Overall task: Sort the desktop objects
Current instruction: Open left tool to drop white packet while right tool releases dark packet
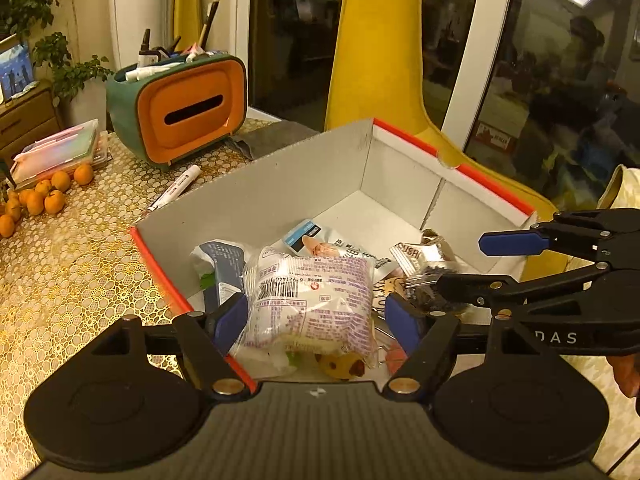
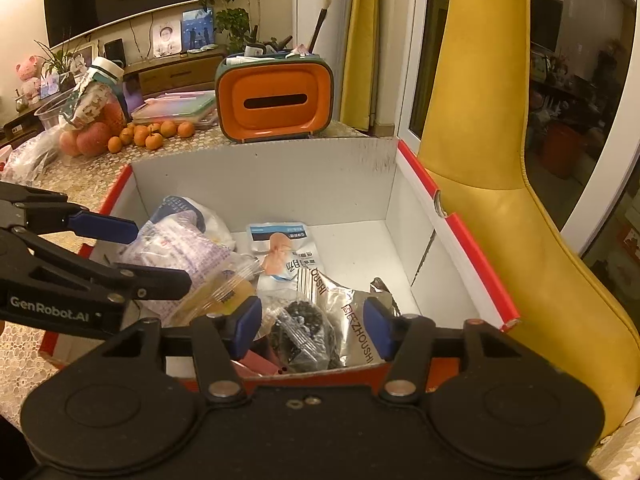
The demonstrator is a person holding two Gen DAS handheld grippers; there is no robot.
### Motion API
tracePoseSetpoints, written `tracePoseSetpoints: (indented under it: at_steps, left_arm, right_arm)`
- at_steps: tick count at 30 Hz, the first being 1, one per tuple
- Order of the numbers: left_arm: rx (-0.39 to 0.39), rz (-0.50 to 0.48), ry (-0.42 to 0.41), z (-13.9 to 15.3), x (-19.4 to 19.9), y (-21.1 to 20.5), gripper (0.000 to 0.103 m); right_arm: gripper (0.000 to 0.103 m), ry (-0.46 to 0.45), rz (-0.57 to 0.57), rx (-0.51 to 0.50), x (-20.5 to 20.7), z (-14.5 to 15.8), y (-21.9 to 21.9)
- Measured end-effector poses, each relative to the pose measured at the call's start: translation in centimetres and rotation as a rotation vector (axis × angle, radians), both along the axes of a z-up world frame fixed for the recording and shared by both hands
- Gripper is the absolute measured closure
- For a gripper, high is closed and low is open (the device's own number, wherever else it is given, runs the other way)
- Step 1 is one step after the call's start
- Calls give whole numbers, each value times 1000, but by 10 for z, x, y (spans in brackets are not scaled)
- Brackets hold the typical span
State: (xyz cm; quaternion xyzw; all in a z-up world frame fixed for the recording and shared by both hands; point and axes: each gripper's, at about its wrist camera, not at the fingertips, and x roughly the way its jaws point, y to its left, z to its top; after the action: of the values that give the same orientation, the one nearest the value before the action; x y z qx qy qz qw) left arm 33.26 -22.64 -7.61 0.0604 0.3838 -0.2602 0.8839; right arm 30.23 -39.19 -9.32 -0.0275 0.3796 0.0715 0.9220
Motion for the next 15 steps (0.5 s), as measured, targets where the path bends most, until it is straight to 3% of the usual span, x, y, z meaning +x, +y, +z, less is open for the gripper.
tracePoseSetpoints:
  at_steps: [8, 11, 15]
  left_arm:
    - [-55, 21, -14, 17, -20, 12, 28]
    - [-60, 31, -20, 22, -28, 16, 28]
    - [-56, 42, -33, 26, -38, 20, 28]
  right_arm:
    - [45, -33, 21, 37, -16, 15, -2]
    - [39, -53, 31, 62, -23, 21, -2]
    - [39, -75, 49, 76, -31, 28, 3]
